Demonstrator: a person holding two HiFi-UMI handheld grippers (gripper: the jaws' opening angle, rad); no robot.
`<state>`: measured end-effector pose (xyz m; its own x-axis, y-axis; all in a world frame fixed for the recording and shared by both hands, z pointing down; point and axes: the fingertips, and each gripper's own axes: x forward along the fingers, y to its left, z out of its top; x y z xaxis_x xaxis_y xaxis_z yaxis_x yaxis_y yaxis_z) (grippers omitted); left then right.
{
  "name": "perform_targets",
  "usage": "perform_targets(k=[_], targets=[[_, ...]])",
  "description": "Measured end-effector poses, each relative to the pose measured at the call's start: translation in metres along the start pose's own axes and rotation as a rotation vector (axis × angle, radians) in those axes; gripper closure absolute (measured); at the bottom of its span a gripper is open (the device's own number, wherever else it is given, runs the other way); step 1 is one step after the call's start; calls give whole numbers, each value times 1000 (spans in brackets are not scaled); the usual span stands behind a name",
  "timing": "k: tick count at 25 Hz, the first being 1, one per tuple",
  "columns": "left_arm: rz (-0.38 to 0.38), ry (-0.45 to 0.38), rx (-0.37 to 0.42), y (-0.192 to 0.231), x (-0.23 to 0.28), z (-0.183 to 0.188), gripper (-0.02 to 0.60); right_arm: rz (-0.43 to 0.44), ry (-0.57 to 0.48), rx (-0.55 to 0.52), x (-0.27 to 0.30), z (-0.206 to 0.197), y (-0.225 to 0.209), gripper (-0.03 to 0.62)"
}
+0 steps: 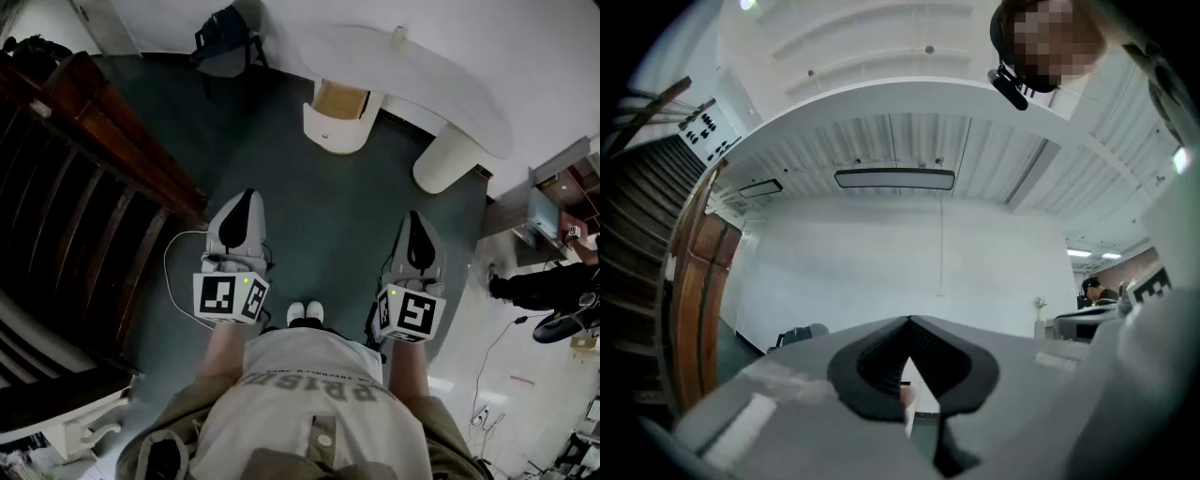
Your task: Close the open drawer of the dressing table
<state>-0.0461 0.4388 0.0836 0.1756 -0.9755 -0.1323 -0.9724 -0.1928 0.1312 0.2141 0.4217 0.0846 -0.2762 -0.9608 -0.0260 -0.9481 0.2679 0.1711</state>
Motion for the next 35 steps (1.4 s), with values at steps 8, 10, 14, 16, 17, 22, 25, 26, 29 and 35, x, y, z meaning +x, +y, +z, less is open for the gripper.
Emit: perform_targets(k=[8,10,14,16,17,22,25,26,29,35], targets=[[-1,3,4,-3,-3,0,575,0,1,-3,-4,-1,0,597],[2,6,4,-3,-3,-1,575,0,1,-5,-5,-2,0,597],[1,6,5,-5,-5,-2,575,4,-2,-15,-8,-2,0,597],[0,5,7,-6,-6,-1,575,7,-2,-18,-9,-2,1,597],[0,5,8,-7,-6,-1,575,8,-1,-16,-9,-2,0,597],[9,-1,17,-5,-10,4,575,6,-6,10,-11,-2,-1,597],[23,-5,22,-1,-12,7,575,-13,-28,75,-12,0,-8,594],[27,-5,21,1,-12,7,575,-21,-35,98,-13,-1,-11,592],[22,6,19,3,-11,6,491,-16,-42,129,-13,-2,-14,536],[-16,50,41,2,-7,0,278,13,-33,137,-11,-4,-14,306]])
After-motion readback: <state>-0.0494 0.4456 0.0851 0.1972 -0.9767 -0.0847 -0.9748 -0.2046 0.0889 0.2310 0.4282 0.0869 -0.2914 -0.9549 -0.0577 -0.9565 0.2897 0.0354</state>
